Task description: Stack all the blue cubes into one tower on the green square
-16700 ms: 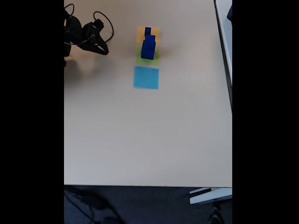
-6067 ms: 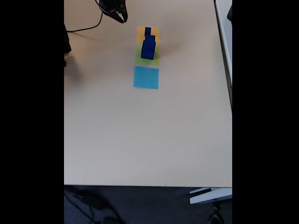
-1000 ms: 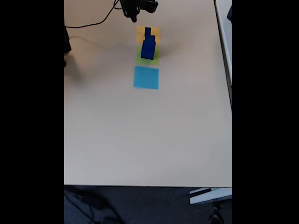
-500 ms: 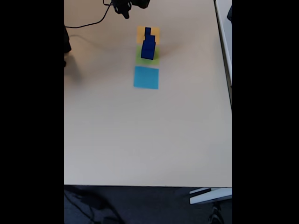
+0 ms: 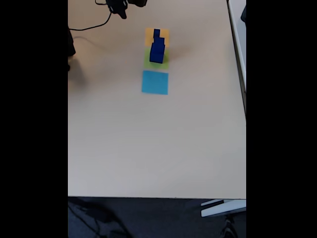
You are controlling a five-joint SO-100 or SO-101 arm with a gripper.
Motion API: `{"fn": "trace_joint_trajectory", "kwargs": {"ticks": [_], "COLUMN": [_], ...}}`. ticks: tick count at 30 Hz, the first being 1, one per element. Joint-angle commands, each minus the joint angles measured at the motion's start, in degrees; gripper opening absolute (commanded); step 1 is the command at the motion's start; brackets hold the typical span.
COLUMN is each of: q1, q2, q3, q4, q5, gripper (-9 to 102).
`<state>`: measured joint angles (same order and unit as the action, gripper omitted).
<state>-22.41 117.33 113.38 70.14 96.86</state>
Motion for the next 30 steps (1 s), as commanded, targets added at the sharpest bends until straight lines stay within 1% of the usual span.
{"fn": "trace_joint_trajectory", "kwargs": {"ticks": [1, 6, 8, 13, 19, 24, 27, 30], "q1": [0.6, 2.9, 5.9, 16.3, 22.1, 24.4, 26.2, 26.7], "q2": [7.3, 16.5, 20.5, 30.9, 43.1, 53.4, 57.0, 57.1], "q3": [2.7, 12.2, 16.0, 26.7, 37.9, 46.3, 50.3, 51.3], "q4": [0.4, -0.7, -1.2, -7.7, -14.2, -15.8, -15.9, -15.4], "q5": [-2.9, -8.2, -13.4, -35.9, -59.0, -69.8, -72.6, -75.7], "gripper": [0, 0, 0, 0, 0, 0, 0, 0]}}
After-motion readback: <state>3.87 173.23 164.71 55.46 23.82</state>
